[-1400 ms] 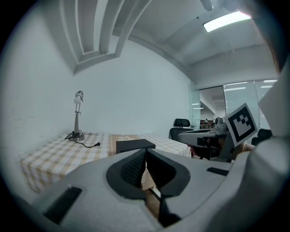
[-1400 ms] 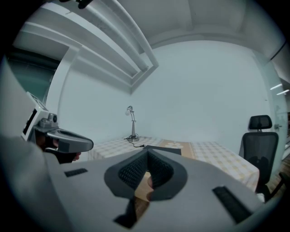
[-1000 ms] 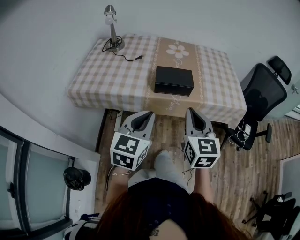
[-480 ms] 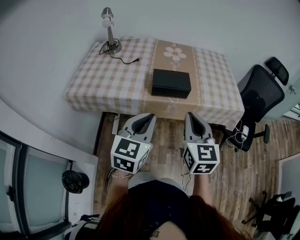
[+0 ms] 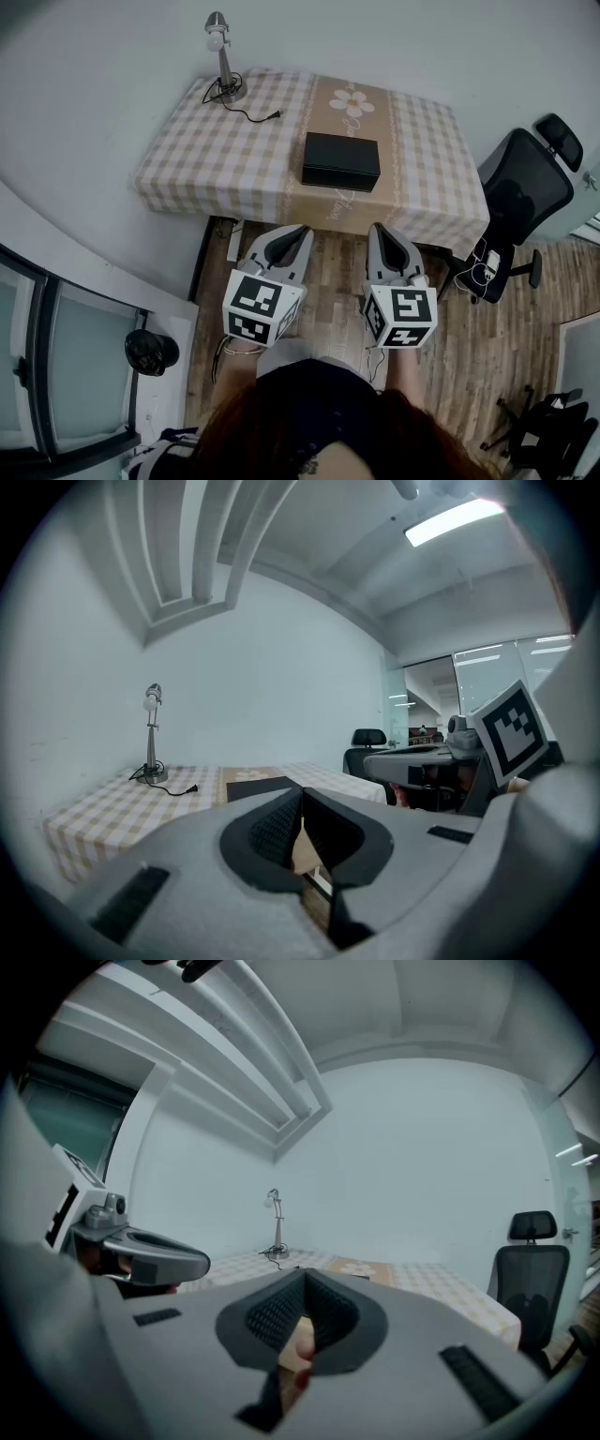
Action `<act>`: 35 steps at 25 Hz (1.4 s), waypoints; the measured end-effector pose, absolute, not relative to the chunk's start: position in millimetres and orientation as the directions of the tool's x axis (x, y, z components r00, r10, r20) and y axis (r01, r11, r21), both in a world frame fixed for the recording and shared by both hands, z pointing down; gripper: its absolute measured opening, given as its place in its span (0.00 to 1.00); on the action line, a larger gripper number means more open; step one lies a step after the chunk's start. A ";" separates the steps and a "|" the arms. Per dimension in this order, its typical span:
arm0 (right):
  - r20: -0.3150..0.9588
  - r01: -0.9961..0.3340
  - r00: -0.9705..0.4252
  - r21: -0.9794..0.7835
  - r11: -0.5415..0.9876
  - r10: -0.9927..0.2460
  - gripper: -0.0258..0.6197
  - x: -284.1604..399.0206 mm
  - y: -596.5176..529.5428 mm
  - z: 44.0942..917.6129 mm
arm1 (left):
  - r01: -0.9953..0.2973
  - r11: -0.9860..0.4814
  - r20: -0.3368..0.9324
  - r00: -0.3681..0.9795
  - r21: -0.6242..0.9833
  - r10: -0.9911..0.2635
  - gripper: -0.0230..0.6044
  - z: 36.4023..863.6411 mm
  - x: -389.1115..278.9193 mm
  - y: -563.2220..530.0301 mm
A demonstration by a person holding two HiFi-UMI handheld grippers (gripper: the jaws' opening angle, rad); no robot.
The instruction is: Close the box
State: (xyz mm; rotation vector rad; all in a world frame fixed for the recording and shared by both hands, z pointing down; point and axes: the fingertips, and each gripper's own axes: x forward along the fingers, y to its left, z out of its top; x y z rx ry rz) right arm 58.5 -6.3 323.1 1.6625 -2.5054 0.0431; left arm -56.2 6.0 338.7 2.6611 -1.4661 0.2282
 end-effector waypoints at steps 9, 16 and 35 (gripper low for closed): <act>0.129 -0.907 -0.408 0.060 0.418 -0.904 0.07 72.6 7.6 320.6 | -0.857 -0.515 0.179 0.508 0.010 -0.842 0.08 337.3 -37.5 20.3; 0.132 -0.895 -0.431 0.063 0.441 -0.893 0.07 81.3 17.6 321.4 | -0.871 -0.491 0.188 0.483 0.006 -0.855 0.08 339.1 -27.9 33.4; 0.130 -0.883 -0.456 0.056 0.465 -0.880 0.07 88.2 45.7 319.5 | -0.886 -0.464 0.201 0.456 0.005 -0.867 0.08 340.0 -18.2 63.5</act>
